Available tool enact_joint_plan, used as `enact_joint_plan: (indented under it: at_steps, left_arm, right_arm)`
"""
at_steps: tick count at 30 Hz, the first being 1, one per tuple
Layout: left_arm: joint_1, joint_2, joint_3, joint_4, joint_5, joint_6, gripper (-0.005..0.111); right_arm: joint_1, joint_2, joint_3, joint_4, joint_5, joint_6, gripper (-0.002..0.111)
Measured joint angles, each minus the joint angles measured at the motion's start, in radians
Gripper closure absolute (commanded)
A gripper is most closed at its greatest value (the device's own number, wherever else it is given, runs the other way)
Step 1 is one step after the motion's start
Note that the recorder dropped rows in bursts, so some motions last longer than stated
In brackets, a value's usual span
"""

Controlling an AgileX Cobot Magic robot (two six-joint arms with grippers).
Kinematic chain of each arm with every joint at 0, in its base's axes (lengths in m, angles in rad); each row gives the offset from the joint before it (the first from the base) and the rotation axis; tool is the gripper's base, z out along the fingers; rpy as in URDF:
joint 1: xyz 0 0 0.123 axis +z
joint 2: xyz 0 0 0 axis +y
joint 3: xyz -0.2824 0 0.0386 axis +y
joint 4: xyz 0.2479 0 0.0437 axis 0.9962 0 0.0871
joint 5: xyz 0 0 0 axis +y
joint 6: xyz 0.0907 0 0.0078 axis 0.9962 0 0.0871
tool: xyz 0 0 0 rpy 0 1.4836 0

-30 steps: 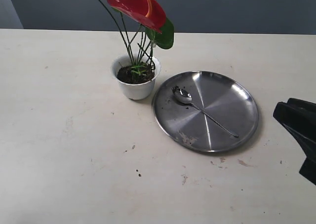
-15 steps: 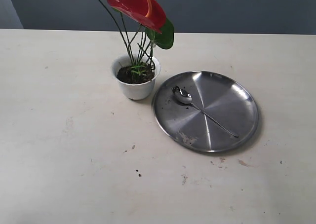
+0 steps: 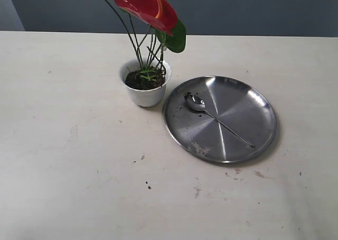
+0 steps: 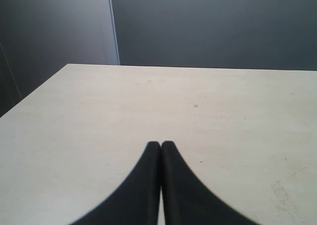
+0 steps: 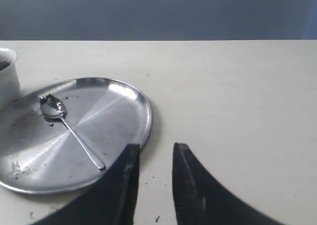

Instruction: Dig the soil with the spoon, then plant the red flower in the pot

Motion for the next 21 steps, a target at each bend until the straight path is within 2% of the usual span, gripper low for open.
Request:
enact_joint_plan:
  at_steps: [7,11,16,21]
  left_arm:
    - [0.000,0.000,0.000,0.000,0.000,0.000,0.106]
    - [0.000,0.000,0.000,0.000,0.000,0.000,0.106]
    - [0.000,0.000,0.000,0.000,0.000,0.000,0.106]
    - [0.000,0.000,0.000,0.000,0.000,0.000,0.106]
  right_arm:
    - [-0.011,0.000,0.045,0.059,-0.035,-0.140,0.084]
    - [-0.060,0.000,0.046,0.091,-0.048,-0.197,0.084]
    - [-0.122,0.000,0.046,0.099,-0.050,-0.221,0.084]
    - [-0.133,0.000,0.046,0.106,-0.050,-0.214,0.084]
